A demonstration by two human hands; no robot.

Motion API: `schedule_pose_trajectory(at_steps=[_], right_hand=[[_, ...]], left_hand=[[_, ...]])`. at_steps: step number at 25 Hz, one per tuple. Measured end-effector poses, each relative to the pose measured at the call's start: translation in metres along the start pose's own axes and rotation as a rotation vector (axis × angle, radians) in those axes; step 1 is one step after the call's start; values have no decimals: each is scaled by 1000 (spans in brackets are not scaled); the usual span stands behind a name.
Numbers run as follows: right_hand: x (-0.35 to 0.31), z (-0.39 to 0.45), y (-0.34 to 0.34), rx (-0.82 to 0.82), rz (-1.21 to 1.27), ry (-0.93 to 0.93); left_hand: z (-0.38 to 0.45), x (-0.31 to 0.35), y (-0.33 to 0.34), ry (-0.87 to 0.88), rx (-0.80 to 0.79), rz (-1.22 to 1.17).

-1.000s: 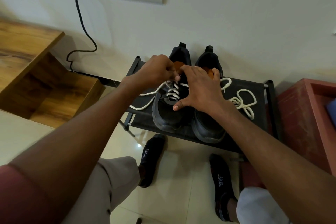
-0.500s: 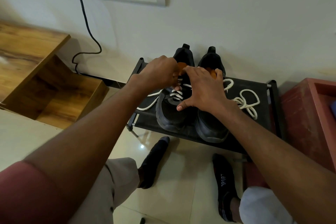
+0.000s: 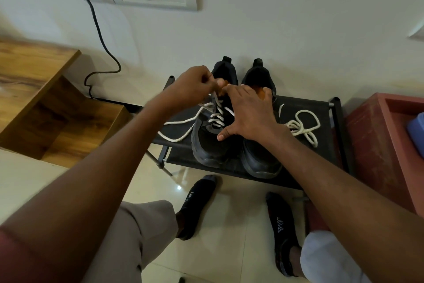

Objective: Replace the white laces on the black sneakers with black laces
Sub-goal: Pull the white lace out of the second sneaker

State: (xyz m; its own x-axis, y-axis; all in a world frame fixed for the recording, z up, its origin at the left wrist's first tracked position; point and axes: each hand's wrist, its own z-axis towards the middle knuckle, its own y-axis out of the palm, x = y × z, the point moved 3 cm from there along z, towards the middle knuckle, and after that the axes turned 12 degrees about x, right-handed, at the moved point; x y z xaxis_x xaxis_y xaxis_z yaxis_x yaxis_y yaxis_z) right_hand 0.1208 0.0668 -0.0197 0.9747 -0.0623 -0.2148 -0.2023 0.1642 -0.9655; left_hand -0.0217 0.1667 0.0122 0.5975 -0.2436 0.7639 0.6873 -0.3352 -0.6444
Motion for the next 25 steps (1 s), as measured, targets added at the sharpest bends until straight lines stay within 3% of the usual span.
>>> schedule_pose_trajectory(at_steps=[3,6,9,12,14,15,17,20,22,25], right_hand=[[1,1,1,3,8,-1],[1,1,1,-3,6,-1],[1,1,2,-1,20,3],[2,2,4,-5,27,-6],[3,3,4,-13,33,-5],[3,3,4,-13,33,-4],[2,2,5,-1,36,-2],[1,1,4,6,32,2],[1,1,4,-9,28,8],[1,1,3,-6,27,5]], left_hand=[[3,-2,3,190,-37,471],[7,-3,9,229,-9,577],[10,8,5,214,139,313],[4,20,-18,56,286,-338],[-2,26,-24,31,282,-536],[-3,27,-24,55,283,-436],[5,17,-19,164,228,2],[9,-5,0,243,-6,546],[9,-7,7,292,47,687],[11,9,3,295,147,624]])
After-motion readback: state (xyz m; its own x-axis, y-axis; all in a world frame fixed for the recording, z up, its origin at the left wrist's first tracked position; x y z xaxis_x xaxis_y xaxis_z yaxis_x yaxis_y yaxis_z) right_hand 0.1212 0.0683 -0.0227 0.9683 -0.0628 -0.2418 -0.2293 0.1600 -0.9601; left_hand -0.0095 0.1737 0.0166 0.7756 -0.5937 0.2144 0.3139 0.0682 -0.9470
